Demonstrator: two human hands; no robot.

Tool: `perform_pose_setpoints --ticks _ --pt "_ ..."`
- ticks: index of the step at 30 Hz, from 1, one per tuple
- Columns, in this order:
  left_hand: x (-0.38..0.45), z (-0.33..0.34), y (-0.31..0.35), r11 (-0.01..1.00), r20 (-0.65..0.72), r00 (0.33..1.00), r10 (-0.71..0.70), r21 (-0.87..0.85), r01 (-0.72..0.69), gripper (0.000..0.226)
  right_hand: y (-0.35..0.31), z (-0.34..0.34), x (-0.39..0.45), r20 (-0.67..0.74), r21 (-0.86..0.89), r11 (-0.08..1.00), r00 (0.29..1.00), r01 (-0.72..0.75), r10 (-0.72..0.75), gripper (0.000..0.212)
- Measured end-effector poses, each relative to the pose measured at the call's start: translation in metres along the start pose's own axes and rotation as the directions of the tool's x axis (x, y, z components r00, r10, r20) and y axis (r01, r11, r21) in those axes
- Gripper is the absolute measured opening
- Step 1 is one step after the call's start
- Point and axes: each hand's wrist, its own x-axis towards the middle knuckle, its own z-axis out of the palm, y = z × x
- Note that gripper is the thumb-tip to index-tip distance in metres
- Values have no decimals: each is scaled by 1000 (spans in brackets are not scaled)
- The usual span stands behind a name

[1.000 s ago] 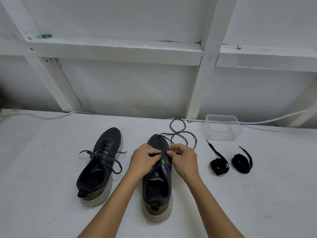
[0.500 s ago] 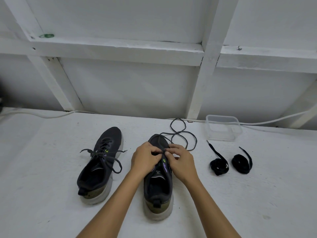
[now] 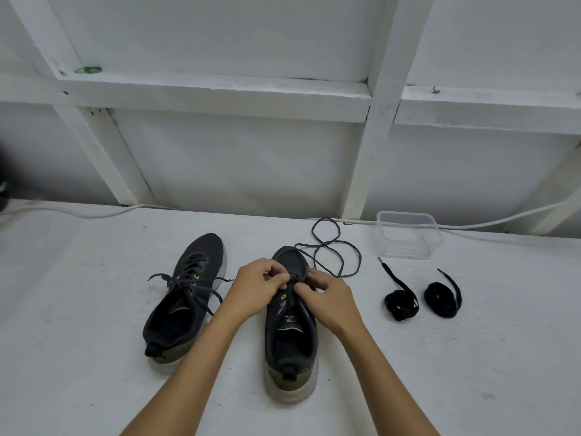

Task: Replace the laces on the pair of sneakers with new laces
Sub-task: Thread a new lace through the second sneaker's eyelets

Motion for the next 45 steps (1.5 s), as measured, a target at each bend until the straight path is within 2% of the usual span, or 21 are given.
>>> perform_pose_setpoints --ticks 2,5,8,10,12,16,18,20,24,27,34,41,45 --pt "-3 -8 -1 990 10 1000 -3 -143 5 9 -2 2 0 -22 10 1000 1000 -22 22 21" --pt "-6 -11 2 970 -33 999 -20 -243 11 9 -2 8 -1 -63 -34 999 997 -37 35 15" --pt "-6 -8 6 970 -22 1000 -11 -241 5 8 -4 11 -2 -81 -33 999 997 -19 16 31" --pt "-3 -9 9 975 -12 1000 -10 -221 7 5 -4 14 2 -95 -143 989 995 24 -38 39" --pt "0 -11 10 978 -2 1000 -8 -211 8 5 -6 14 12 -106 -270 961 990 62 -94 30" --pt "2 -14 11 971 -20 1000 -24 -239 19 12 -10 9 23 -129 -310 947 983 83 -129 12" --pt "1 -13 12 958 -30 998 -47 -286 36 9 -9 7 27 -163 -258 965 983 45 -89 11" --pt "0 -12 11 957 -22 999 -42 -288 34 9 -7 6 28 -138 -152 988 990 17 -39 10" --pt "4 -13 10 993 -59 997 45 -104 -51 14 -7 6 29 -81 -59 998 996 16 -21 10" --pt "5 -13 17 997 -26 997 73 -3 -73 17 -9 5 29 -40 -26 999 998 36 -37 15" --pt "5 -8 24 998 3 1000 23 52 -23 23 -12 5 30 -42 132 991 999 16 -11 23" --pt "0 -6 25 1000 24 1000 -12 23 12 31 -12 7 28 -13 155 987 999 33 -31 18" --pt "2 -6 28 994 34 999 -42 99 38 38 -11 10 29 1 94 995 999 40 -41 14"
